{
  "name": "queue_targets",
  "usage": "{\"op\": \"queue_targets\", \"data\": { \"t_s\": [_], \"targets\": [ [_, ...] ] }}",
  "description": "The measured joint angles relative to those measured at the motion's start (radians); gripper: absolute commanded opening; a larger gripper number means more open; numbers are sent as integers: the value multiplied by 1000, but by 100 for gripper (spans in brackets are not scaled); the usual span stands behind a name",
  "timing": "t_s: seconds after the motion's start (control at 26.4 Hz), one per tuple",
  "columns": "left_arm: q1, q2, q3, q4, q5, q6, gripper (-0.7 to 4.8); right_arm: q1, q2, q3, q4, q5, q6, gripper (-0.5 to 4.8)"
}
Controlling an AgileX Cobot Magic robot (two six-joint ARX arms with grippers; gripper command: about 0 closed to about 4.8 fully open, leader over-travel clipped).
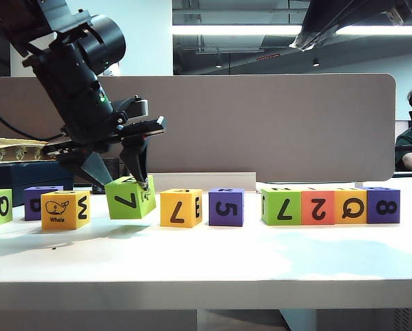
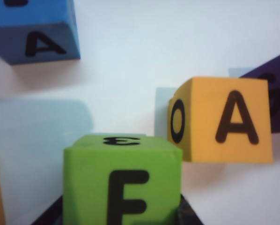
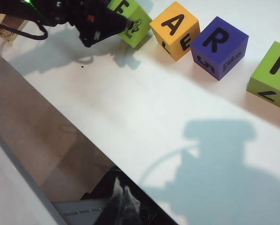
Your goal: Select the appropriate blocks from the scattered letter blocks on the table and arrange them in a row to spell out "LEARNING".
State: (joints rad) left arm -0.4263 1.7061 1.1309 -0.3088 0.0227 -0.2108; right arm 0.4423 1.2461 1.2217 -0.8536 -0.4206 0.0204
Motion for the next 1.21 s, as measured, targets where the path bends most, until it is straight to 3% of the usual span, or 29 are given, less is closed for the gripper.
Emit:
{"op": "queue_targets", "data": {
  "t_s": [0.27,0.57,0.76,1.21],
  "targets": [
    [13,63,27,13,5,0,239,0,0,0,1,0,0,-1],
    [14,152,227,-129,21,0,239,0,0,0,0,0,0,-1],
    [14,182,240,-183,29,-4,239,0,0,0,0,0,0,-1],
    [18,191,242,-170,90,-7,240,0,0,0,0,0,0,-1]
  ]
}}
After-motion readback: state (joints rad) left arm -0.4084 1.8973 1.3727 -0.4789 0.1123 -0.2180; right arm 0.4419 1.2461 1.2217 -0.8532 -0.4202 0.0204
